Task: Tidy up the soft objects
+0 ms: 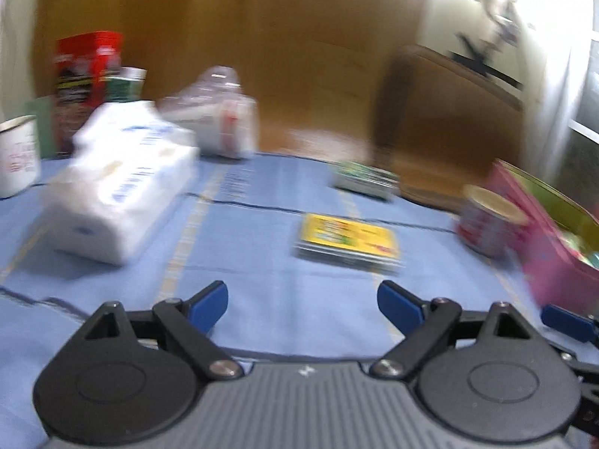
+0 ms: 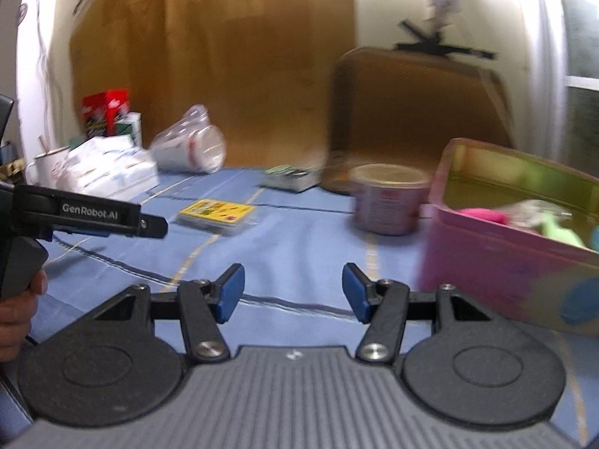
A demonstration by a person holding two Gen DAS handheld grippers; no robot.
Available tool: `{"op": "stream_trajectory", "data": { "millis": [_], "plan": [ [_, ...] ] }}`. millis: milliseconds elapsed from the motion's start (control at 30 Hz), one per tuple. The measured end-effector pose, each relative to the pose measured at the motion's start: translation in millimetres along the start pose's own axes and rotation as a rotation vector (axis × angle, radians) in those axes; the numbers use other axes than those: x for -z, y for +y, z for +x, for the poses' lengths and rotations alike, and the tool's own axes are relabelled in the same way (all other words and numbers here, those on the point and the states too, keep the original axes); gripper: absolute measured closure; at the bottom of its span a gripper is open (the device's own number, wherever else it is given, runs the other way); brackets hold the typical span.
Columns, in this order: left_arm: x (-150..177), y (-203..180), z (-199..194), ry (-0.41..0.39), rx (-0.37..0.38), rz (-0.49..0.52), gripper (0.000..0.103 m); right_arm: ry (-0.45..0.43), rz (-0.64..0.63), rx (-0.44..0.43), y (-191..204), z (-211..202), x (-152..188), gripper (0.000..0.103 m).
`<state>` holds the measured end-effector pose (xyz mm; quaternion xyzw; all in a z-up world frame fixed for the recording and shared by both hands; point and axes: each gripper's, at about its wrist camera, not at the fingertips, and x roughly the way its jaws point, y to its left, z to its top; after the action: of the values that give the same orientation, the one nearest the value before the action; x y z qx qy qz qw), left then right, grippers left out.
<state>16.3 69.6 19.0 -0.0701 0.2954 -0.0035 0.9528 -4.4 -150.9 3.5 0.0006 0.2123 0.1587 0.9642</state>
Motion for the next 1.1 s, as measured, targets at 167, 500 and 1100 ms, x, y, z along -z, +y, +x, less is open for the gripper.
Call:
{"op": "stream_trajectory", "data": {
  "millis": [167, 500, 1100],
  "plan": [
    [1.0, 33.7, 9.3, -0.013, -0.054, -0.127, 0.015, 0.051, -0.077, -0.077, 24.7, 45.8, -21.2, 0.034],
    [2.3, 38.7, 7.4, -0.036, -0.046, -0.175, 0.015, 0.18, -0.308, -0.244, 48.1, 151.5, -63.5, 0.009],
    [2.9, 24.5, 4.2, -0.015, 0.018, -0.092, 0.019, 0.148, -0.141, -0.18, 4.7, 26.7, 6.9, 0.039]
  ]
}}
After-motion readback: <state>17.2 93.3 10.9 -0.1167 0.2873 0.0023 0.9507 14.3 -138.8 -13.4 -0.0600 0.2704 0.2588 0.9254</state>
